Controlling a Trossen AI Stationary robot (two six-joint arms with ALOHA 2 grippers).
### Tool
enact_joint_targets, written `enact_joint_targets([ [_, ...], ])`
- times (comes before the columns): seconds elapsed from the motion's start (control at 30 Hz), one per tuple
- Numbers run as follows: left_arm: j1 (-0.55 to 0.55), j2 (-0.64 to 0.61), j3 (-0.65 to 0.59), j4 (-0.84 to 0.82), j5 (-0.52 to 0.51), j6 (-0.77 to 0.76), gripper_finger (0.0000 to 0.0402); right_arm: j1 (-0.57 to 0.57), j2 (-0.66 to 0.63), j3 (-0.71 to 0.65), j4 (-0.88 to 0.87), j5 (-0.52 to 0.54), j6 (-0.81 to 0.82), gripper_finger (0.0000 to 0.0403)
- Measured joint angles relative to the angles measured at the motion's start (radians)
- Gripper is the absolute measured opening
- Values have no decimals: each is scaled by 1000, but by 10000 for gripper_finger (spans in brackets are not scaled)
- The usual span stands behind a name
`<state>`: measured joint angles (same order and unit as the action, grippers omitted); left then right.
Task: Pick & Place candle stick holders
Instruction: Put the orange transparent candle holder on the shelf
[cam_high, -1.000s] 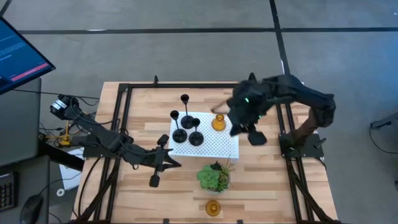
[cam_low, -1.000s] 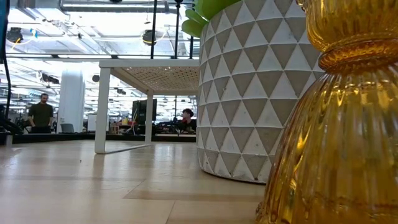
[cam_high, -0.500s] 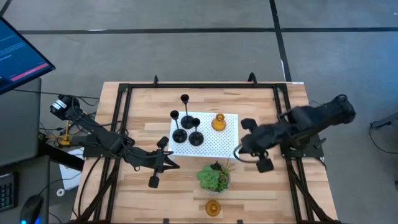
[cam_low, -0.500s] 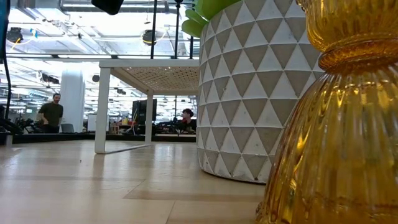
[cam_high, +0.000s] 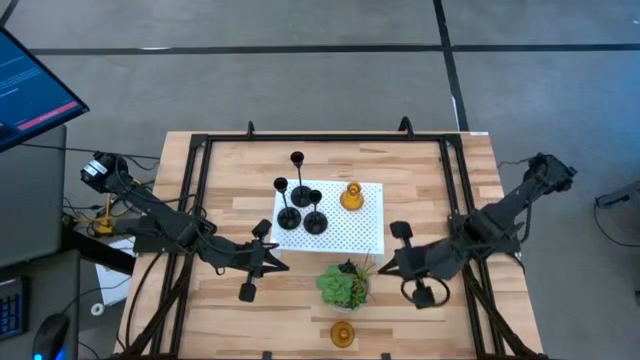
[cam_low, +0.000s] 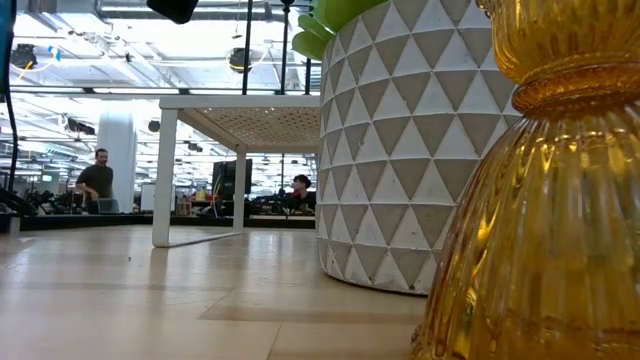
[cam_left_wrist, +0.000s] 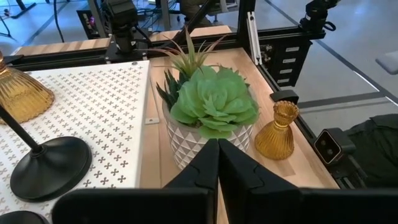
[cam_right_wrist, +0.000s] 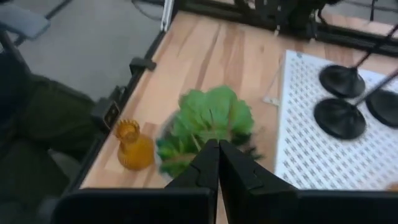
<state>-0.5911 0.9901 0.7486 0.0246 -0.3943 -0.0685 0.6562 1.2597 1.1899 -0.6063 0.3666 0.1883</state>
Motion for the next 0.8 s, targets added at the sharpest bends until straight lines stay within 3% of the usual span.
enact_joint_targets([
  [0.5, 0, 0, -1, 2, -1, 0, 12, 154, 171, -11, 82, 301, 126, 1],
  [0.8, 0, 0, -1, 1, -1, 11, 12, 155, 268, -11, 185, 342, 127, 1],
])
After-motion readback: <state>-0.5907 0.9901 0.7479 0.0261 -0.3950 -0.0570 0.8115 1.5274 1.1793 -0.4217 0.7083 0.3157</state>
